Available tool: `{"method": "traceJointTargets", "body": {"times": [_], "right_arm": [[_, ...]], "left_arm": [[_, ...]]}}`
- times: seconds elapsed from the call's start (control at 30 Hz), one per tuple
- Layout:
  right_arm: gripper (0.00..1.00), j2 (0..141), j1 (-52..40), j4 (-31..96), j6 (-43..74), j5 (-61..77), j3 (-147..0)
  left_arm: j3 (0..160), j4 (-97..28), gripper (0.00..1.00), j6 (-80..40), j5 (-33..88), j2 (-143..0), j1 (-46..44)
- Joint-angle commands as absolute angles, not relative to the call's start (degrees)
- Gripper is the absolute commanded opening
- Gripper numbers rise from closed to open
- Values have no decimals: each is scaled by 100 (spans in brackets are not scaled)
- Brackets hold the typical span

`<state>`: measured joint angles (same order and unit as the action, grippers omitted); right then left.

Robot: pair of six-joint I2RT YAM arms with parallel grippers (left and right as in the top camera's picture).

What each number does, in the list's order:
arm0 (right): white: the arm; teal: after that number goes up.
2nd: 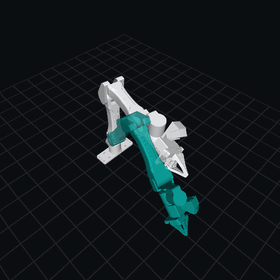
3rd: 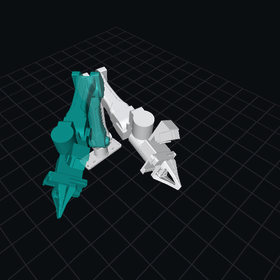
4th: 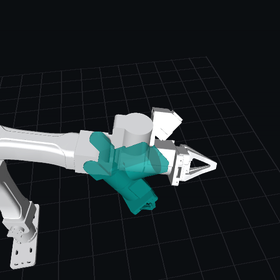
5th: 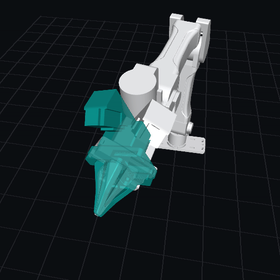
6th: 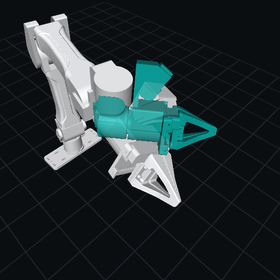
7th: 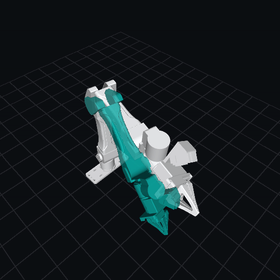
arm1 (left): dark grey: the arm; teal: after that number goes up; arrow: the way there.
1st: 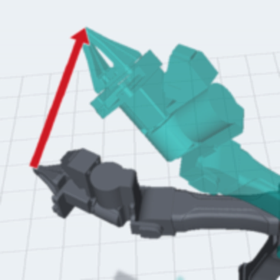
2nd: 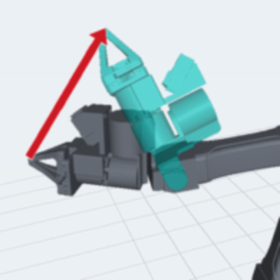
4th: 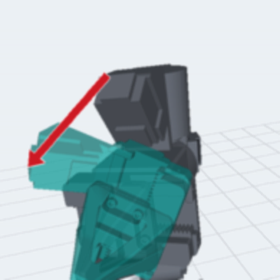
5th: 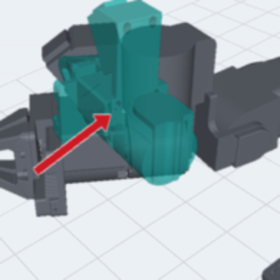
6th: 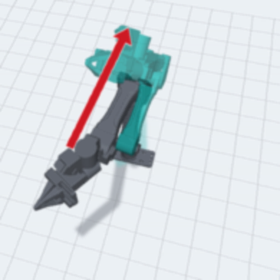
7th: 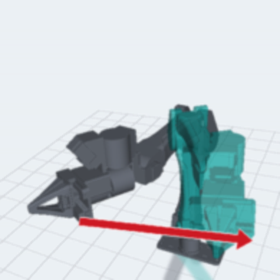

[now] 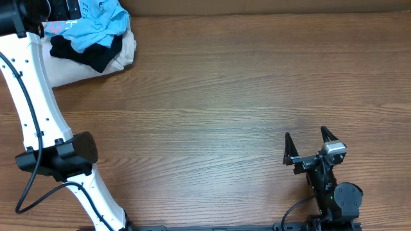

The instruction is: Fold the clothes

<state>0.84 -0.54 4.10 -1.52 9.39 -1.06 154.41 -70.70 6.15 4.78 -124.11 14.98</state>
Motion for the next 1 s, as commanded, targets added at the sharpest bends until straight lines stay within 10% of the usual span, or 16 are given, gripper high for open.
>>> {"method": "traceJointTargets", "body": {"times": [0.0, 0.67, 0.97], "right_arm": [[100, 16, -95, 384, -154, 860, -47], [100, 16, -95, 384, -154, 860, -47], [100, 16, -95, 384, -154, 860, -47]], "left_arm": [[15456, -7050, 100, 600, 537, -12442, 1457], [15279, -7194, 100, 602, 537, -12068, 1243], [12473, -7196, 100, 613, 523, -9592, 276]]}}
